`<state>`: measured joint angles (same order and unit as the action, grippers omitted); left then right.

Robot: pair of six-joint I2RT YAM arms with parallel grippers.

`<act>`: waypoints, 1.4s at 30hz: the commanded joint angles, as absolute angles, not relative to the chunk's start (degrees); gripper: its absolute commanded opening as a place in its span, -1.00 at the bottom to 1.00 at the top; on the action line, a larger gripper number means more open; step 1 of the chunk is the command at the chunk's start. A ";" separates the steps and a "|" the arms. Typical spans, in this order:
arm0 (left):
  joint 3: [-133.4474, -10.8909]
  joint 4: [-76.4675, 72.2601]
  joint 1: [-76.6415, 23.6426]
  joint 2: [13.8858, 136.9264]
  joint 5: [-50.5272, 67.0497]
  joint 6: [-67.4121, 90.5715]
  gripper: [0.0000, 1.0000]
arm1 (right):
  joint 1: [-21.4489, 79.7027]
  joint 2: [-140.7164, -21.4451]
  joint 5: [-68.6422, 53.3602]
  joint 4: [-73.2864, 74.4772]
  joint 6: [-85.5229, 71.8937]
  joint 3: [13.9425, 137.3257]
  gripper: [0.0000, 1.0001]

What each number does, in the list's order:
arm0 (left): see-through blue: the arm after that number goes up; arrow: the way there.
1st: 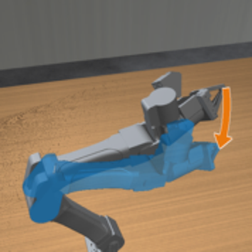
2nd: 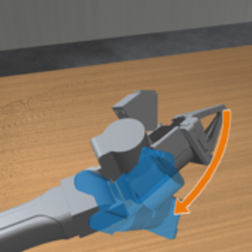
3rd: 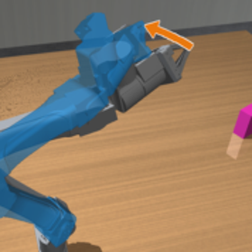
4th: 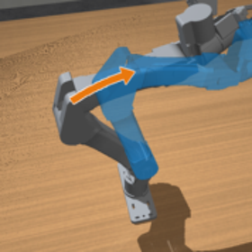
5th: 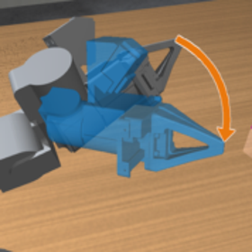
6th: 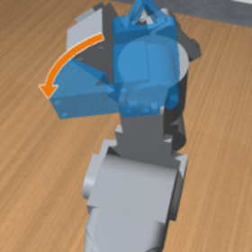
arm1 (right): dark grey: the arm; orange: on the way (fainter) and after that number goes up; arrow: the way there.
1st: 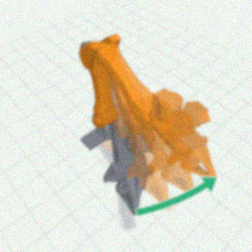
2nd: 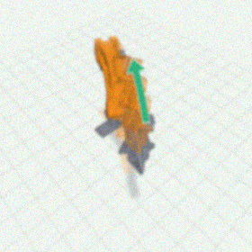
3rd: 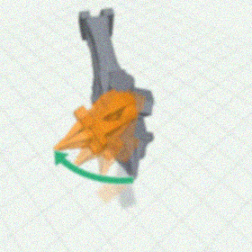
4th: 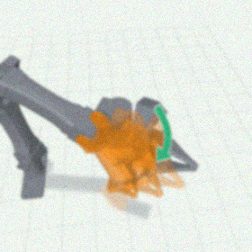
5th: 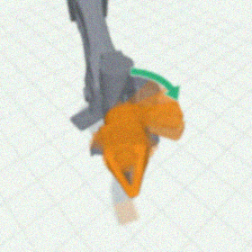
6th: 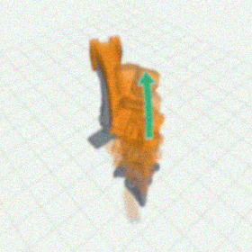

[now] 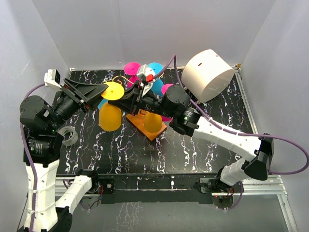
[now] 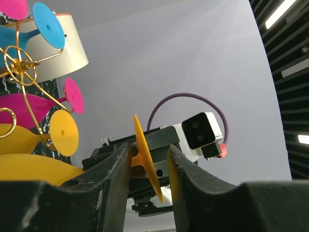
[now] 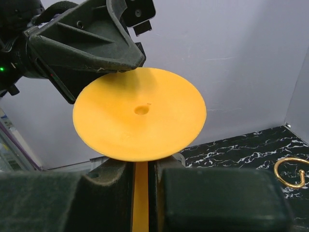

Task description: Place the wine glass upside down on the wine glass rack

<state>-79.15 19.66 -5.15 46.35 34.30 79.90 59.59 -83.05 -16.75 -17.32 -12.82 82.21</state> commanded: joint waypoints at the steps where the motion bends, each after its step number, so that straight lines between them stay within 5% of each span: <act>1: -80.86 22.75 -5.10 45.50 35.23 77.30 -0.41 | 60.51 -82.64 -14.11 -16.25 -8.36 85.43 -1.00; 8: -79.70 22.19 -5.10 44.22 34.42 76.72 -1.00 | 60.64 -81.60 -13.17 -16.21 -7.90 84.94 -1.00; 14: -79.72 22.50 -5.10 44.01 33.51 76.91 -1.00 | 60.64 -79.67 -13.27 -17.48 -8.84 83.19 -0.98; 21: -79.28 23.12 -5.10 43.42 31.31 77.23 -1.00 | 60.64 -75.37 -11.64 -18.36 -9.46 78.78 -0.02; 24: -79.30 25.97 -5.10 43.42 29.34 75.38 -1.00 | 60.64 -71.82 -10.28 -18.73 -8.84 74.25 0.22; 42: -79.89 34.58 -5.10 43.62 28.38 70.64 -1.00 | 60.64 -56.47 -5.53 -15.33 -12.28 64.69 0.32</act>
<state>-79.24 34.57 -5.10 43.72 25.91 72.42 60.38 -57.76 -7.79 -13.61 -11.27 65.04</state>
